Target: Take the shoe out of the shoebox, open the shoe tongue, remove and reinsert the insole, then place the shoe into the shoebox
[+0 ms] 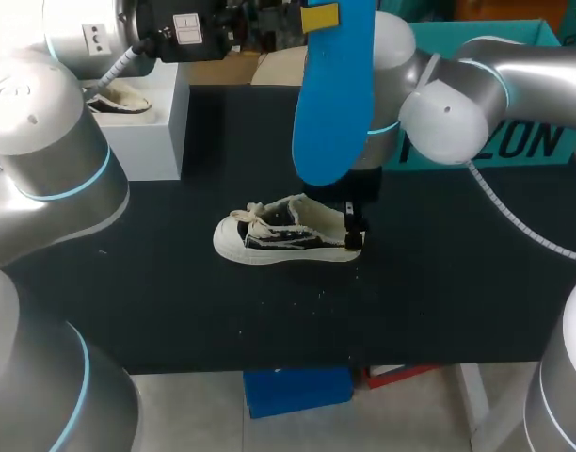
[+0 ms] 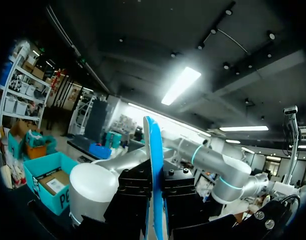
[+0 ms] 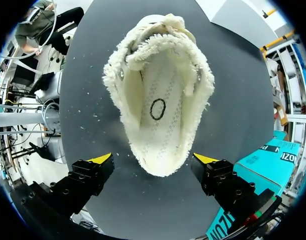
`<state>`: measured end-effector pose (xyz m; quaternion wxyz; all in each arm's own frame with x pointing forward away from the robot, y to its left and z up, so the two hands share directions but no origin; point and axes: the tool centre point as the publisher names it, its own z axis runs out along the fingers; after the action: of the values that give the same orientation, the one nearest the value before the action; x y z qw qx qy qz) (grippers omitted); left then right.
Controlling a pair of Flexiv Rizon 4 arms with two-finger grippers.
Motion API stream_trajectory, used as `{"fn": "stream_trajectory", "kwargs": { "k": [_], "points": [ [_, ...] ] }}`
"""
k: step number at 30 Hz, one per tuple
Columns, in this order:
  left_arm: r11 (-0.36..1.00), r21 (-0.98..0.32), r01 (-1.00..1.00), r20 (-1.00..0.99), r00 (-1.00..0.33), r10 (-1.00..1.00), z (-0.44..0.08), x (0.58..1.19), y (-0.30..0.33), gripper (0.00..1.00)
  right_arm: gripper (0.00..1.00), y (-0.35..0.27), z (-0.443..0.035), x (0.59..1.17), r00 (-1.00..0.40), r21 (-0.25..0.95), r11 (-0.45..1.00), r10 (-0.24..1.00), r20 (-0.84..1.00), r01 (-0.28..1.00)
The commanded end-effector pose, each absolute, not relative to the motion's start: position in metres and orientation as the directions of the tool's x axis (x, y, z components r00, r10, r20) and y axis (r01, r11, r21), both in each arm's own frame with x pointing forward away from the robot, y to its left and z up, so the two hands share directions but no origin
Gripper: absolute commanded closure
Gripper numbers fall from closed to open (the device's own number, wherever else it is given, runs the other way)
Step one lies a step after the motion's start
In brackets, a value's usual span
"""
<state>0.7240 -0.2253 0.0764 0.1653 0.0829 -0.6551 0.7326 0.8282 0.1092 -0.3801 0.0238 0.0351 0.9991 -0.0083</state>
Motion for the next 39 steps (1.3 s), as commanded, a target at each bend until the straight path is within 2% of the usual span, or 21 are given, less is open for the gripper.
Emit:
{"fn": "stream_trajectory", "kwargs": {
  "k": [1, 13, 28, 39],
  "points": [
    [-0.086, -0.932, -0.351, 0.339, -0.932, 0.132, 0.076, 0.724, -0.227, 1.00, 0.00, 0.107, -0.389, 0.830, -0.995, -0.012, 0.996, 0.083, -0.056, 0.083],
    [-0.086, -0.932, -0.351, 0.339, -0.932, 0.132, 0.076, 0.724, -0.227, 1.00, 0.00, 0.109, -0.404, 0.834, -0.995, 0.012, 0.998, 0.061, -0.073, 0.060],
    [-0.086, -0.932, -0.351, 0.339, -0.932, 0.132, 0.076, 0.724, -0.227, 1.00, 0.00, 0.108, -0.412, 0.839, -0.998, -0.015, 0.999, 0.043, -0.044, 0.044],
    [-0.086, -0.932, -0.351, 0.339, -0.932, 0.132, 0.076, 0.724, -0.227, 1.00, 0.00, 0.112, -0.406, 0.835, -0.996, 0.155, 0.985, -0.073, -0.045, -0.080]
  ]
}}
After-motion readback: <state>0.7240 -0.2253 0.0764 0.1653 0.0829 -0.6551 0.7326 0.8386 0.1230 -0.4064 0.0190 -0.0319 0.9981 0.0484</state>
